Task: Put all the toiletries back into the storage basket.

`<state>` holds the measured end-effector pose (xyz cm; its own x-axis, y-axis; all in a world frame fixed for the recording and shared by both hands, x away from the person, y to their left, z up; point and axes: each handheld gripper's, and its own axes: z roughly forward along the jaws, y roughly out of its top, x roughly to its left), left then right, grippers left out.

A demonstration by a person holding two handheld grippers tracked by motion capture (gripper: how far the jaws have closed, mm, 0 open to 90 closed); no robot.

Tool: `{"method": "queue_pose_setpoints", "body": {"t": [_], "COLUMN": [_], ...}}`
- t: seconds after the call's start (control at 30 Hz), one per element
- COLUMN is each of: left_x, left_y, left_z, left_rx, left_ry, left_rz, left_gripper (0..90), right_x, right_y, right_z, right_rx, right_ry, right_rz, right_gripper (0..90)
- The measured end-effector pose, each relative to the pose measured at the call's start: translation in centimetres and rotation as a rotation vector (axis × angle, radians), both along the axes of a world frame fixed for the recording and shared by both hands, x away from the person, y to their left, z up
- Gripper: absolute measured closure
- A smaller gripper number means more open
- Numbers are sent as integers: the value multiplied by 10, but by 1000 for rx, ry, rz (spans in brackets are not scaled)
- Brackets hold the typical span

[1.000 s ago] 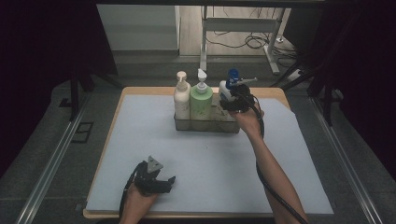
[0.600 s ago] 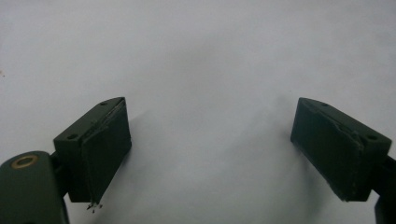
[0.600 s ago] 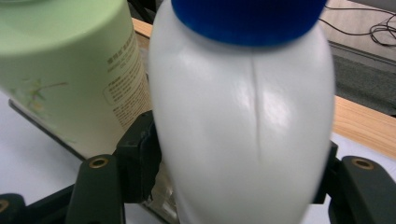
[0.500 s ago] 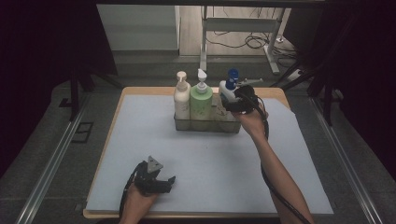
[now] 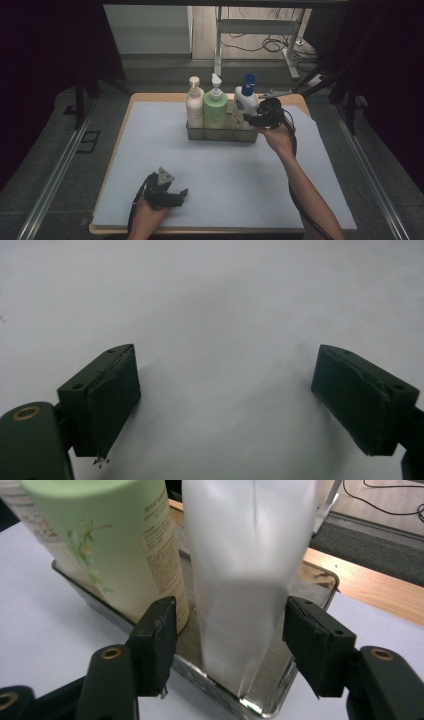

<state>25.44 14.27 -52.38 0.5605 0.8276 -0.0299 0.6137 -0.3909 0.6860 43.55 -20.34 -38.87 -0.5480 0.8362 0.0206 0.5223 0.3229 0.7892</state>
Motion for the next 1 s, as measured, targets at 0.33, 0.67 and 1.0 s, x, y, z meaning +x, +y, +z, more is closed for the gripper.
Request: {"method": "queue_pose_setpoints", "body": {"t": [0.33,0.67,1.0], "left_x": [0,0,0], "left_y": [0,0,0], "left_z": [0,0,0], "left_rx": [1,1,0], "left_ry": [-1,-1,0], "left_rz": [0,0,0], "left_gripper": [118,118,118], "right_x": [-12,-3,14], "right_y": [-18,-31,-34], "right_z": [-3,-10,-18], "right_rx": [29,12,13], "right_ry": [3,16,16], "right_rz": [19,-26,-68], "right_gripper": [453,601,836]}}
